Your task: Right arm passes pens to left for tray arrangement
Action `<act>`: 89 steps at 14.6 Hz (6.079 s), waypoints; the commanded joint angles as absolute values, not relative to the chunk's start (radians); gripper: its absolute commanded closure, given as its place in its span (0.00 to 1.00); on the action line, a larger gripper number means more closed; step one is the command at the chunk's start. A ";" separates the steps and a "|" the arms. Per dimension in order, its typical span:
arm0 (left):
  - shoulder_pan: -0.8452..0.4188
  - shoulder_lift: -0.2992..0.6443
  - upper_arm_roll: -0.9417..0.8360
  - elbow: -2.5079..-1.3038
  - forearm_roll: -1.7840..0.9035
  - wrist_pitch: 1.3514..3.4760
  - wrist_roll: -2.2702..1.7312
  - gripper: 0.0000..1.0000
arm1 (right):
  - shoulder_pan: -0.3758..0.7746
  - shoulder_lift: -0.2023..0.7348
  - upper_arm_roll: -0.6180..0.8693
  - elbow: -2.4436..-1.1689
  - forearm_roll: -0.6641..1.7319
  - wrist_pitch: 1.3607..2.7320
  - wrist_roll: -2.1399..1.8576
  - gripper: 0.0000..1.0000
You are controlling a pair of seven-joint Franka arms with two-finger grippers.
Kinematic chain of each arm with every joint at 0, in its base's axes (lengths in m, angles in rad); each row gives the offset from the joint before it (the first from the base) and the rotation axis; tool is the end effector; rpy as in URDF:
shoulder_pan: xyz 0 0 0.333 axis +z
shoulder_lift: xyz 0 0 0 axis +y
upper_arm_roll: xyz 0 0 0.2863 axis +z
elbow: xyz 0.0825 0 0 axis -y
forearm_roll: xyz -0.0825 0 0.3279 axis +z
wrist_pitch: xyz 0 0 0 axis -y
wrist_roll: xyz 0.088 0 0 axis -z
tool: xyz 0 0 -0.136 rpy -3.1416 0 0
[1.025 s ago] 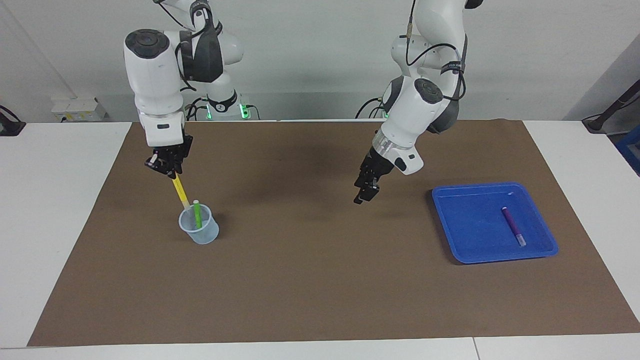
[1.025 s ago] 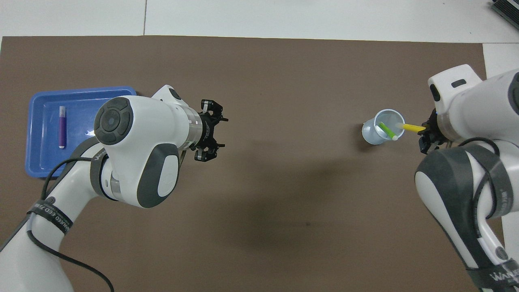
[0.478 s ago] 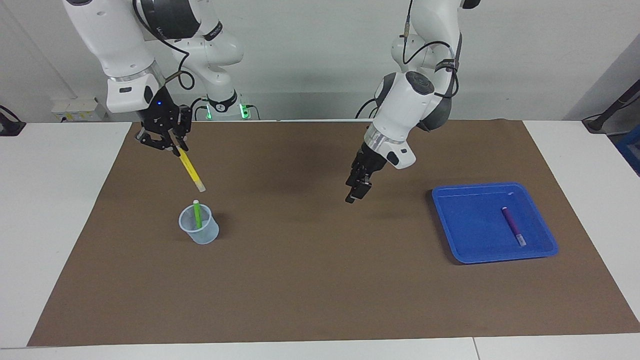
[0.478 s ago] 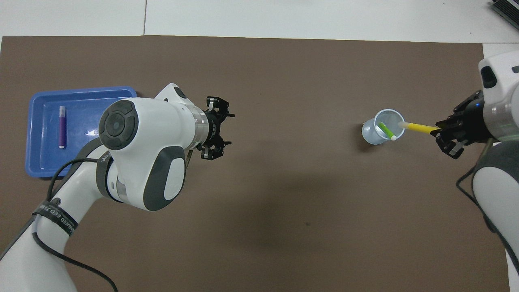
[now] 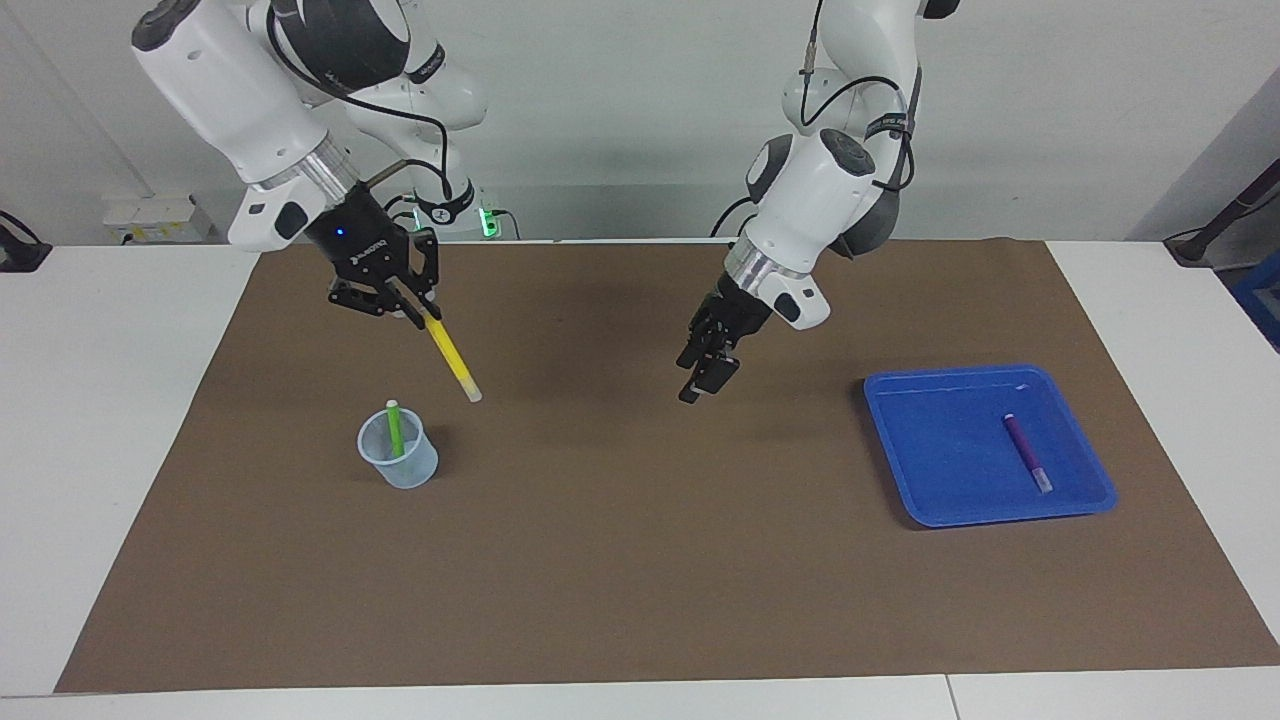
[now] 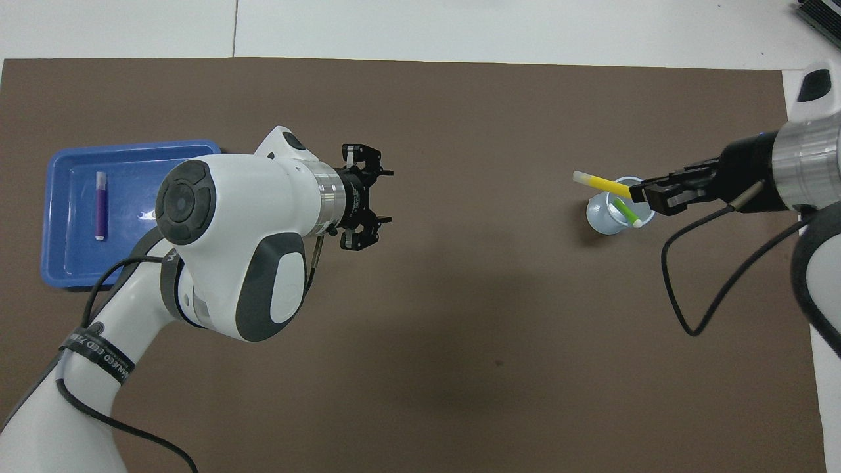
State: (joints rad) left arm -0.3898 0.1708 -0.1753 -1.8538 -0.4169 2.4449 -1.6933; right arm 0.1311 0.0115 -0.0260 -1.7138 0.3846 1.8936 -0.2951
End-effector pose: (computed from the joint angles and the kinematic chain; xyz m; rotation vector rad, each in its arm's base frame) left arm 0.5026 -0.3224 0.4465 1.9932 1.6827 -0.1979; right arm 0.5262 0.0937 0.5373 -2.7388 -0.4250 -0.2823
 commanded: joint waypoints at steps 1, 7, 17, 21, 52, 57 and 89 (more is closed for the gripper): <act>-0.433 0.187 -0.163 -1.833 -0.465 2.480 -1.715 0.28 | 0.176 0.055 -0.021 -1.703 0.469 1.975 -0.129 0.89; -0.505 0.212 -0.163 -1.790 -0.502 2.600 -1.749 0.28 | 0.331 0.110 -0.021 -1.710 0.538 2.150 0.186 0.89; -0.526 0.224 -0.161 -1.816 -0.502 2.665 -1.741 0.45 | 0.394 0.138 -0.021 -1.720 0.537 2.207 0.296 0.89; -0.491 0.222 -0.161 -1.801 -0.500 2.583 -1.732 0.60 | 0.394 0.140 -0.021 -1.718 0.537 2.214 0.298 0.89; -0.482 0.232 -0.156 -1.786 -0.465 2.612 -1.773 1.00 | 0.377 0.127 -0.034 -1.710 0.515 2.148 0.296 0.00; -0.420 0.221 -0.149 -1.787 -0.426 2.467 -1.625 1.00 | 0.298 0.071 -0.037 -1.704 0.373 2.016 0.206 0.00; 0.182 0.190 -0.132 -1.779 -0.017 2.042 -0.106 1.00 | 0.021 0.117 -0.023 -1.917 0.052 2.152 -0.250 0.00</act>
State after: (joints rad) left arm 0.1566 0.1925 -0.1271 -1.7608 -0.0465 2.0113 -0.1796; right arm 0.0384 0.1177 -0.0369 -1.9120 0.0698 2.1386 -0.3303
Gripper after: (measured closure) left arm 0.837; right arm 0.000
